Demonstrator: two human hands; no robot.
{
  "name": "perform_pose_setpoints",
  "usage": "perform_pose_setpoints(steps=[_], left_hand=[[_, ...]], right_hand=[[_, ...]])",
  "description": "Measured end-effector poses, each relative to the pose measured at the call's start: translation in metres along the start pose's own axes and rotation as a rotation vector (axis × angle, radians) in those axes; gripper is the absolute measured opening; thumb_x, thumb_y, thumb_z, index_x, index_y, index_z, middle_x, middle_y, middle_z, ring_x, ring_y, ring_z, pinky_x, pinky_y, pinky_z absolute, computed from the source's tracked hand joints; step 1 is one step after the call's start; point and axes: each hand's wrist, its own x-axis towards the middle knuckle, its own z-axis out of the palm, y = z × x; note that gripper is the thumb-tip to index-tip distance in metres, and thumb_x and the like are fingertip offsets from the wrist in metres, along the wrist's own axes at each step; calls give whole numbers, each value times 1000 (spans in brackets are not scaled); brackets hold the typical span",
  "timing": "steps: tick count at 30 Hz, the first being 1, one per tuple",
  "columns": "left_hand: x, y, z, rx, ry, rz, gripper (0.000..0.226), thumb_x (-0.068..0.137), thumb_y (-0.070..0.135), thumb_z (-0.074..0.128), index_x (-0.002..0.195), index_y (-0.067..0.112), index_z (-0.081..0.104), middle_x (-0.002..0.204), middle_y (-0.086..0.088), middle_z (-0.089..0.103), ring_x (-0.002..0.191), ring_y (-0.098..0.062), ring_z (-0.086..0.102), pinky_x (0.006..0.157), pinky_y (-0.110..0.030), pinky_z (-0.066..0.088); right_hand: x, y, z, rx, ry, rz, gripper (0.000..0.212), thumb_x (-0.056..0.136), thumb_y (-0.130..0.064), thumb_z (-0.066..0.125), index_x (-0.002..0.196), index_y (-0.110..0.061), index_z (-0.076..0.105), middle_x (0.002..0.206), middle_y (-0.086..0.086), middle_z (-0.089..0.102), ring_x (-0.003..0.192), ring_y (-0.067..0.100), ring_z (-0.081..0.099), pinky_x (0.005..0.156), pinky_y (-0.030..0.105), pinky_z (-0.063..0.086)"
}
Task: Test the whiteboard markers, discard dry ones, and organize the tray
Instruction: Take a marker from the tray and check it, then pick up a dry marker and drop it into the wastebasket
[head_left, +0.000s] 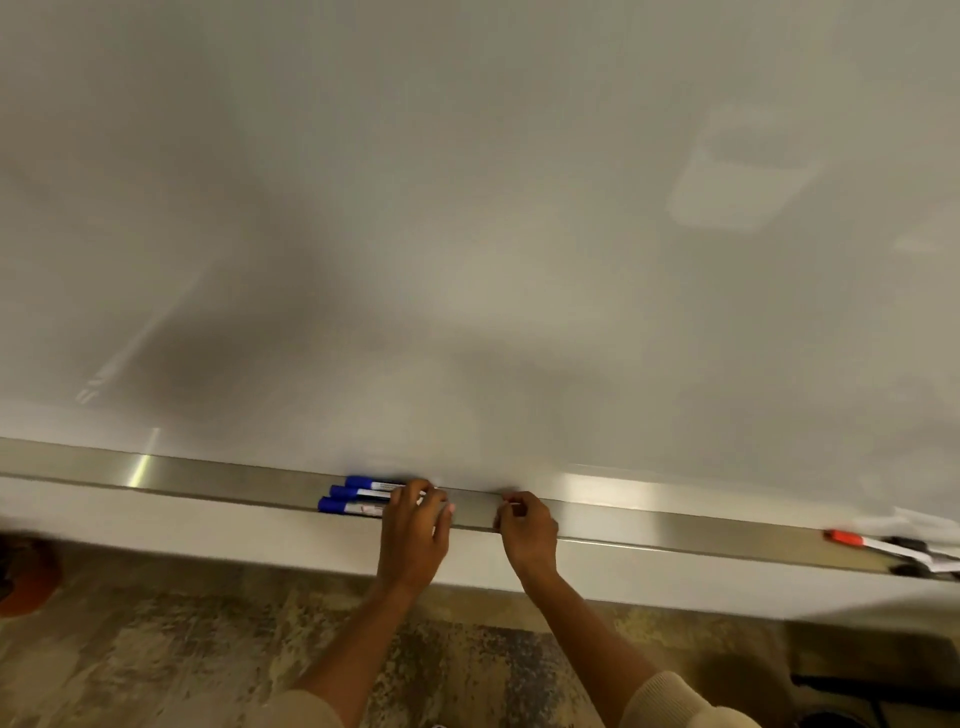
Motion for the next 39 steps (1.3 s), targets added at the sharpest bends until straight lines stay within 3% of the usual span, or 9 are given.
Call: perform_pose_setpoints(steps=[5, 10, 16, 22, 30, 39], left_hand=[[-6, 43, 35, 28, -129, 135, 41, 94, 46, 42, 106, 17, 68, 115, -3, 62, 109, -23, 57, 88, -32, 51], [-14, 91, 68, 66, -246, 271, 47, 93, 54, 39, 117, 23, 65, 127, -4, 60, 117, -24, 54, 91, -36, 51], [-21, 154, 102, 124, -366, 375, 58, 93, 62, 29, 126, 27, 62, 134, -5, 58, 121, -26, 56, 93, -39, 51], [-28, 223, 141, 166, -413, 399, 65, 95, 64, 22, 127, 25, 62, 136, -7, 58, 122, -31, 57, 94, -44, 50], [-46, 306, 187, 140, -397, 335, 68, 96, 64, 15, 123, 24, 63, 133, -6, 58, 123, -28, 53, 96, -43, 48], [-57, 358, 226, 96, -384, 225, 54, 94, 55, 31, 123, 22, 63, 135, -7, 56, 126, -26, 50, 98, -40, 46]], right_hand=[[-6, 30, -59, -151, 81, -80, 25, 100, -23, 57, 123, -17, 63, 115, 3, 70, 92, 11, 64, 84, 22, 53], [-11, 66, -116, -427, 135, -130, 42, 97, -36, 59, 137, -24, 54, 142, 1, 55, 127, 22, 52, 106, 34, 44], [-13, 104, -187, -641, 147, -72, 58, 99, -50, 46, 152, -31, 32, 163, 0, 25, 149, 24, 25, 121, 42, 23], [-3, 147, -269, -705, 150, -40, 60, 100, -52, 44, 154, -32, 27, 164, -1, 21, 151, 25, 22, 122, 44, 19], [39, 201, -385, -727, 172, -55, 50, 102, -38, 46, 150, -25, 37, 154, 1, 40, 141, 24, 38, 115, 40, 31], [99, 217, -464, -876, 137, -112, 45, 97, -12, 52, 140, -24, 48, 141, -1, 53, 130, 27, 46, 104, 40, 38]])
